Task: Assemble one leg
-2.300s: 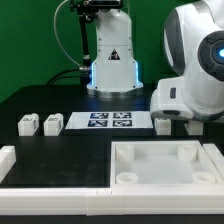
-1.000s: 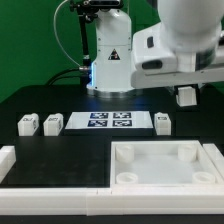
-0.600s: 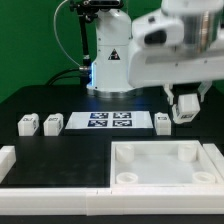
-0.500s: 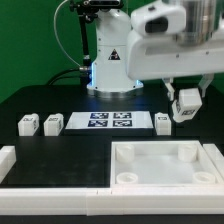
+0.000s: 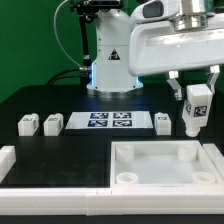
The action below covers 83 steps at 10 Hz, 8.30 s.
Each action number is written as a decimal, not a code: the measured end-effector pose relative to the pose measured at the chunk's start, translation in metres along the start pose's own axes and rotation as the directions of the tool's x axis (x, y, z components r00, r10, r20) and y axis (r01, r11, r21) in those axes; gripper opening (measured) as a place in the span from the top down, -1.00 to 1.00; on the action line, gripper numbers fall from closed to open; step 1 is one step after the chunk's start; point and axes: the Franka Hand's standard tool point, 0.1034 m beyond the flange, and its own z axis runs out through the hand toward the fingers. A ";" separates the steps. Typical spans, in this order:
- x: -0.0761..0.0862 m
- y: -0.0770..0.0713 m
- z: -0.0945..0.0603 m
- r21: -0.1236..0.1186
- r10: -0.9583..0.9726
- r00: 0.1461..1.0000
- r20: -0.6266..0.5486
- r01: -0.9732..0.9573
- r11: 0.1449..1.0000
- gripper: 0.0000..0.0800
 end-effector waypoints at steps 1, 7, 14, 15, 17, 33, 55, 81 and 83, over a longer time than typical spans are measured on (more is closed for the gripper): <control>0.026 0.005 -0.006 -0.005 -0.017 0.994 -0.110 0.017 1.000 0.27; 0.032 0.006 0.001 -0.008 -0.033 0.985 -0.171 0.032 0.999 0.27; 0.044 0.007 0.058 -0.007 -0.062 0.987 -0.148 0.061 0.998 0.27; 0.044 0.001 0.059 -0.004 -0.067 0.986 -0.153 0.068 0.998 0.27; 0.044 -0.002 0.060 -0.005 -0.071 0.983 -0.172 0.071 0.997 0.27; 0.022 0.003 0.070 -0.020 -0.098 0.975 -0.198 0.096 0.995 0.27; 0.043 -0.001 0.075 0.073 -0.053 0.888 0.456 0.023 0.997 -0.62; 0.047 0.002 0.080 -0.082 0.318 0.881 0.351 -0.309 0.947 -0.62; 0.046 0.000 0.080 -0.096 0.372 0.860 0.350 -0.362 0.927 -0.31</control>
Offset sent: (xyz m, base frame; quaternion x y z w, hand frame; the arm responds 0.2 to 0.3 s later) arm 0.0000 0.0000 0.0000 0.0000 0.0000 0.0000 1.0000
